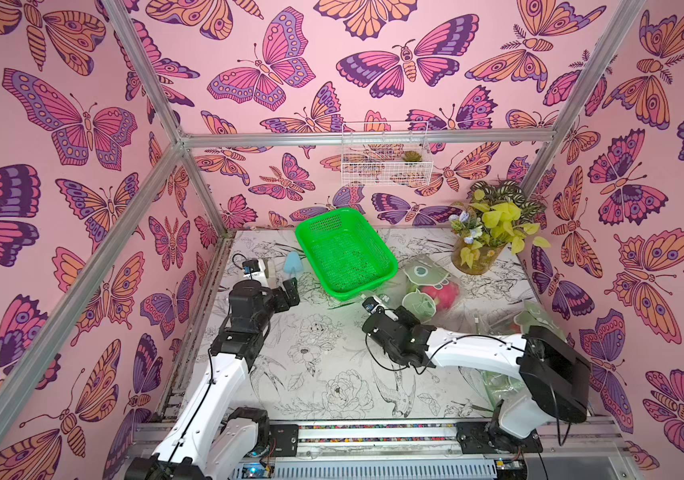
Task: Open the zip-top bag and take out the dragon fruit
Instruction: Pick up the zipper food storage bag at the center of the board.
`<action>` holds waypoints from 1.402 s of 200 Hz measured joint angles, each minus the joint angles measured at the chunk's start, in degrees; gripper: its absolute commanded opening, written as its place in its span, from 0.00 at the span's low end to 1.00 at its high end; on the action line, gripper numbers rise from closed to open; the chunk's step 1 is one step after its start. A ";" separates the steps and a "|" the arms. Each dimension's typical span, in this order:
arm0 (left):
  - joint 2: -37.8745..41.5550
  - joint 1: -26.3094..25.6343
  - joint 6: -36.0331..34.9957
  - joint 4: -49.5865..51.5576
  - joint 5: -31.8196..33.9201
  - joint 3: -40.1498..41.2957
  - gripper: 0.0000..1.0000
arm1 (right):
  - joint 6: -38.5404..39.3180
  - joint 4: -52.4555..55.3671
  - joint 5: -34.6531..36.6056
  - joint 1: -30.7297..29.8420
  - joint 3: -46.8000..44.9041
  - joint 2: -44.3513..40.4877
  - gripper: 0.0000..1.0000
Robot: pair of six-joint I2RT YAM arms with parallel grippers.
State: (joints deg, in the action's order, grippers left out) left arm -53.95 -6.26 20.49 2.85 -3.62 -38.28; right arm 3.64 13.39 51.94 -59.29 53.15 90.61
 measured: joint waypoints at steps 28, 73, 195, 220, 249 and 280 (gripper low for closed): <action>-0.57 0.00 -1.20 1.01 -5.35 -2.40 0.99 | 0.74 6.91 -1.11 0.00 2.56 -4.92 0.00; -2.08 -0.09 -4.04 0.55 -15.08 -5.75 0.97 | 1.81 16.26 -5.46 0.00 8.98 -13.97 0.00; -11.26 -2.54 -14.64 -21.14 -49.90 -6.03 1.00 | 11.28 25.14 -25.64 0.07 13.77 -32.37 0.00; -10.38 -5.64 -21.24 -23.50 -54.45 -4.61 1.00 | 11.85 25.20 -29.77 1.51 13.77 -32.50 0.00; -9.73 -8.81 -26.21 -24.20 -58.86 -3.17 0.99 | 11.85 24.96 -34.53 4.00 13.20 -32.87 0.00; -11.08 -11.80 -27.15 -27.76 -60.54 -2.16 0.89 | 12.09 23.61 -38.49 6.43 11.28 -33.44 0.00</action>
State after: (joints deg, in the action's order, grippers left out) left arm -65.04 -18.06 -6.66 -24.91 -64.16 -40.45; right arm 15.73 36.99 13.45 -52.86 64.42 57.17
